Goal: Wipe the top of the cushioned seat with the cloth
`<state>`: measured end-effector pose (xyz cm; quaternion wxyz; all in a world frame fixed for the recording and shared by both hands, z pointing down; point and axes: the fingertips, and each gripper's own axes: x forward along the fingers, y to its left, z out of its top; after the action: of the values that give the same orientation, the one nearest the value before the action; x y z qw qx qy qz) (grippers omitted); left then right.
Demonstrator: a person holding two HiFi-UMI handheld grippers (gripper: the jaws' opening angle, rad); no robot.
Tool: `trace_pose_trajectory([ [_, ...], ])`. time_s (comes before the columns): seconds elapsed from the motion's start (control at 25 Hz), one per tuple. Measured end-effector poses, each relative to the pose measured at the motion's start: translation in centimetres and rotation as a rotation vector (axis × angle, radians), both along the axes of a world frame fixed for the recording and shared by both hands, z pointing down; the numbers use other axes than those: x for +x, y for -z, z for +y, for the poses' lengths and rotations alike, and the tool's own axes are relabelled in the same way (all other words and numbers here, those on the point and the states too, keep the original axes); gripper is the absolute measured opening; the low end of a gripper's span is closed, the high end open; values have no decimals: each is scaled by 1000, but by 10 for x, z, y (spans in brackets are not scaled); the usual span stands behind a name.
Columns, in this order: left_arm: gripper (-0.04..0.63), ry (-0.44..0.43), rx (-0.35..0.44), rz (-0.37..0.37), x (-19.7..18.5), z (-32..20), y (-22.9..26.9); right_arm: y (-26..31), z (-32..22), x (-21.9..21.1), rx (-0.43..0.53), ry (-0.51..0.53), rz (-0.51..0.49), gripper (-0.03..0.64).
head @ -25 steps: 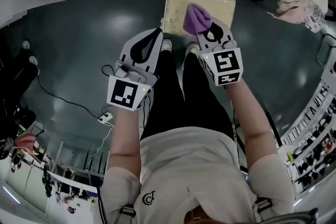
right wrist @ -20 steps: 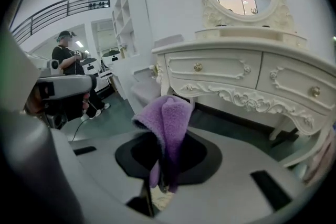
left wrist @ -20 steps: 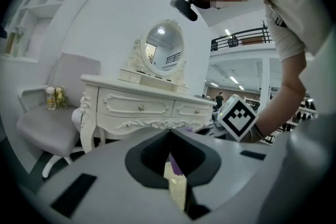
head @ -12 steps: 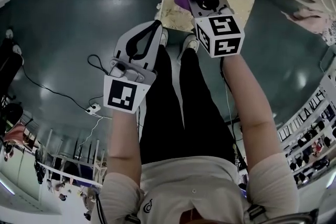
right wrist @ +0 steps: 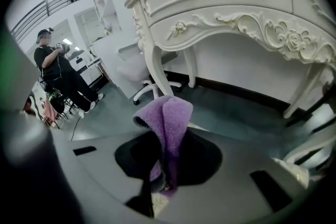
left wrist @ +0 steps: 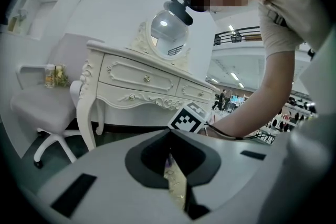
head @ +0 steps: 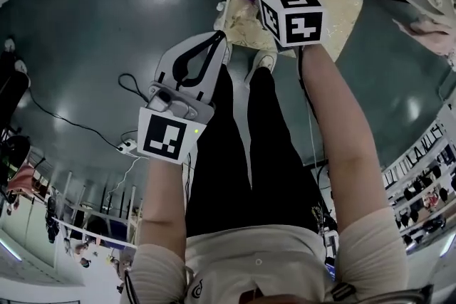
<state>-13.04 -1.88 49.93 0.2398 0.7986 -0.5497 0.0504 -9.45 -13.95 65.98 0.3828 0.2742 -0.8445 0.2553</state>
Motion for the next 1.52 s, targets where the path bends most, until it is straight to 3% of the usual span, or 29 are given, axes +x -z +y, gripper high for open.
trace_pose_trajectory([
  [0.2,13,-6,47,10,-1,-14,18,-11,-9,7,-55,7,59,80],
  [0.68,13,-51,24,-2,30,-30,18,-11,-14,47,-75,-4,121,86],
  [1.52,14,-106,-10,-49,125,-57,5,-15,-38,180,-73,-90,190,91],
])
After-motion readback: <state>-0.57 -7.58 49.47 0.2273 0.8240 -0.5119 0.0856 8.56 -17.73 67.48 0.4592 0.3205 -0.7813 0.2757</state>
